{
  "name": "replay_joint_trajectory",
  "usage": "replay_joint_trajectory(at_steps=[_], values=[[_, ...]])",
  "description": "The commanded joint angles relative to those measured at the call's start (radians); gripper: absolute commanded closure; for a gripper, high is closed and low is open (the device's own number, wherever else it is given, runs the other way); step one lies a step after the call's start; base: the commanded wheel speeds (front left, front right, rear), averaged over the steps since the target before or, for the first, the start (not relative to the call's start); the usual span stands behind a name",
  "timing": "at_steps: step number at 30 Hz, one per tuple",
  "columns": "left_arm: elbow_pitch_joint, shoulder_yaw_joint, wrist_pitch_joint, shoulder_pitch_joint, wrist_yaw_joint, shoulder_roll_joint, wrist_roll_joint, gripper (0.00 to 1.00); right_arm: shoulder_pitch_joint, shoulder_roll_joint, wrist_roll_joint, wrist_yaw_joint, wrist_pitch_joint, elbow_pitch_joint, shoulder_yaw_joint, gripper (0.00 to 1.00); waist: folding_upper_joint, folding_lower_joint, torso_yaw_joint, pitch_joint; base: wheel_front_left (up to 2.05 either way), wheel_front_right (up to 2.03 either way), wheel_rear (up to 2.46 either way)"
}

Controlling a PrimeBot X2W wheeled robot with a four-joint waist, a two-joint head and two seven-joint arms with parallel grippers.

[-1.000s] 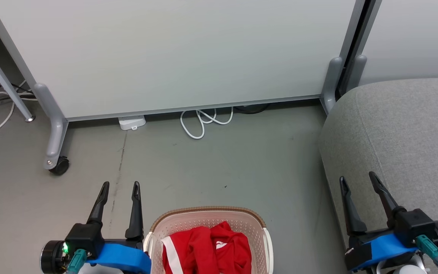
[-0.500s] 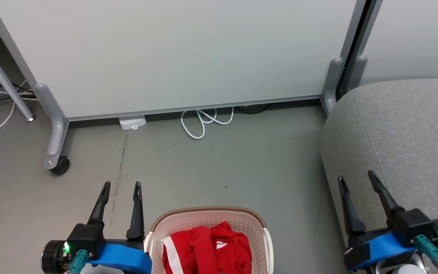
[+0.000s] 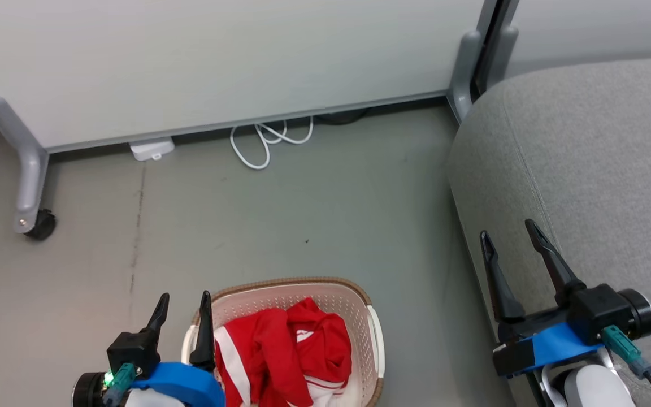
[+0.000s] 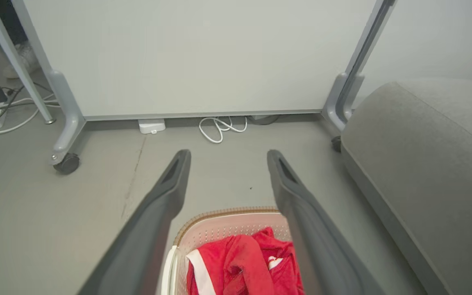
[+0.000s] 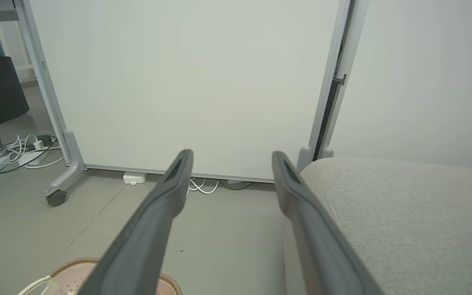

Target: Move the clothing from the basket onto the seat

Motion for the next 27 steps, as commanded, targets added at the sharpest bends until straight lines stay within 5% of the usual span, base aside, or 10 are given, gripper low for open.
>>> replay_joint_trajectory(at_steps=[1,13,27], values=[[0.047,-0.001,0.016,-0.04,-0.005,0.0,-0.014,0.0,-0.028,-0.003,0.006,0.001,-0.004,-0.013,0.007,0.0,0.0,0.0,-0.061,0.082,0.0,0.0,0.0],[0.403,-0.053,0.193,-0.287,-0.046,0.004,-0.09,0.0,-0.118,-0.003,0.032,0.001,-0.004,-0.06,0.01,0.0,0.0,0.0,-0.143,0.344,0.0,0.0,0.0],[0.632,-0.054,0.24,-0.491,-0.057,0.024,-0.145,0.0,-0.184,-0.003,0.062,0.001,-0.004,-0.111,0.029,0.0,0.0,0.0,-0.169,0.53,0.0,0.0,0.0]])
